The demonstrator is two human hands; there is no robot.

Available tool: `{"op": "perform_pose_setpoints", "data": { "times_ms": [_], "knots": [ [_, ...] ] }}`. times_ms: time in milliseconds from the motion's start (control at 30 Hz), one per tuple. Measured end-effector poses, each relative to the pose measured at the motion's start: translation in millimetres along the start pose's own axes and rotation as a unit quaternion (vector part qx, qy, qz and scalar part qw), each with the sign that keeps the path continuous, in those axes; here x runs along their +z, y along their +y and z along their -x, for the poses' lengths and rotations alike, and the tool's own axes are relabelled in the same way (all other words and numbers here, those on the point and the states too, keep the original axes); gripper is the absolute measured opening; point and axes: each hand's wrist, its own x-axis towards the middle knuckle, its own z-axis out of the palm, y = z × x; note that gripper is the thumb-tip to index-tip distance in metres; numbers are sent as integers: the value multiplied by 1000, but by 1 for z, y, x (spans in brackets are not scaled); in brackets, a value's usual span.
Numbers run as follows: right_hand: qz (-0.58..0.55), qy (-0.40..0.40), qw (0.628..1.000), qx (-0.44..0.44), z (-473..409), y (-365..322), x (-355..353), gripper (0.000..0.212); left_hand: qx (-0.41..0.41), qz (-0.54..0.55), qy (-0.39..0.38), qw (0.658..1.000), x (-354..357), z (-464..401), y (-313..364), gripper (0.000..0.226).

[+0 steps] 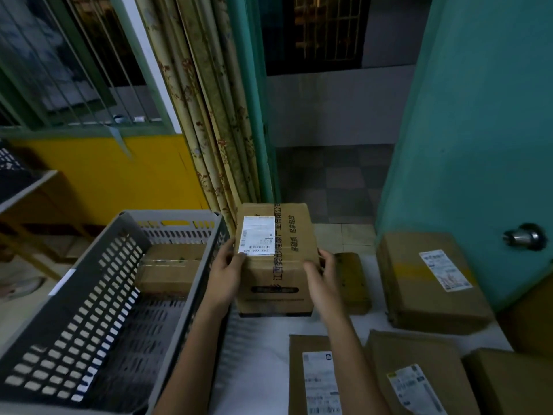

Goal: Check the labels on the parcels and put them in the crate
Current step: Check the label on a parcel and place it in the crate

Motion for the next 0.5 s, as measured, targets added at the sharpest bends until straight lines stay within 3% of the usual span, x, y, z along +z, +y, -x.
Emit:
{"op": "perform_pose_setpoints", "data": {
  "times_ms": [233,500],
  "knots": [
    [66,15,995,67,-40,43,27,43,-47,-36,-65,996,-7,-51,-54,49],
    [54,32,988,138,-82,80,32,46,-66,-19,-122,990,12,-92,-99,43]
  ]
}}
